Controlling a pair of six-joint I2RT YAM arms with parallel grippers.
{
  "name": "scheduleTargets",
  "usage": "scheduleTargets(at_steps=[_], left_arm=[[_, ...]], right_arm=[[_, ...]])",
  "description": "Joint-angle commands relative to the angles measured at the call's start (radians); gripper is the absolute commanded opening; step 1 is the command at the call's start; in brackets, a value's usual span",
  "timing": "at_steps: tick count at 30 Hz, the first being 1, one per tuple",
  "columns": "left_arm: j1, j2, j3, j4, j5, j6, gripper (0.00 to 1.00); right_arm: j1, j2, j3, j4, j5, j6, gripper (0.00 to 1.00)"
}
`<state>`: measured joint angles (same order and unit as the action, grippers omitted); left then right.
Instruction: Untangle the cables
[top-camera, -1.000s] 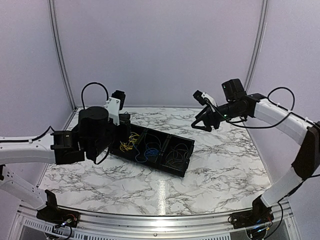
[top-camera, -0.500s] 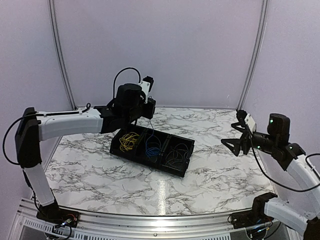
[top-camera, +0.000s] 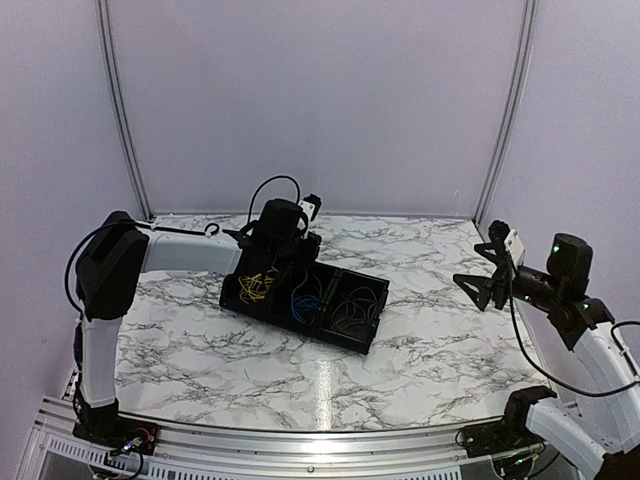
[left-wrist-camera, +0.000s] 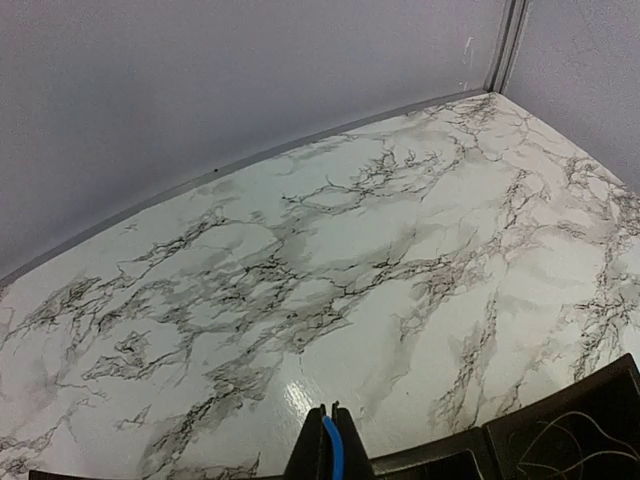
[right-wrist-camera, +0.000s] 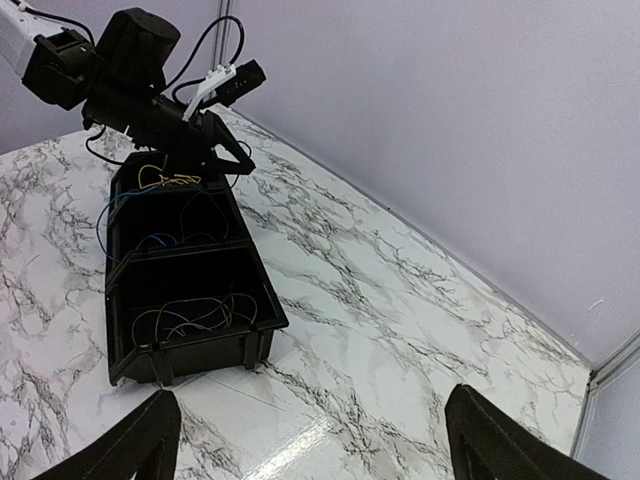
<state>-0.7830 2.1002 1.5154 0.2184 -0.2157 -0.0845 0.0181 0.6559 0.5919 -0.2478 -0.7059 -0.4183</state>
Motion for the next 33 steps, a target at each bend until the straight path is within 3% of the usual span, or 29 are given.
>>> scheduleTargets(at_steps=[1,11,19,33], left_arm=[[-0.006,-0.097,-0.099,0.014,0.050,-0.065,0.00],[-0.032,-0.200,-0.283,0.020,0.186,-0.086,0.00],[-0.035,-0.145,-0.217,-0.109,0.175,-0.096,0.00],[-0.035,-0.280,-0.209,-0.277,0.085,-0.079,0.45]], right_arm=[[-0.007,-0.002,0.003,0.020,-0.023,-0.009,0.91],[-0.007,0.018,0.004,0.014,-0.028,-0.025,0.91],[-0.007,0.018,0.000,0.006,-0.025,-0.035,0.91],[-0.007,0.030,0.000,0.002,-0.029,-0.043,0.90]])
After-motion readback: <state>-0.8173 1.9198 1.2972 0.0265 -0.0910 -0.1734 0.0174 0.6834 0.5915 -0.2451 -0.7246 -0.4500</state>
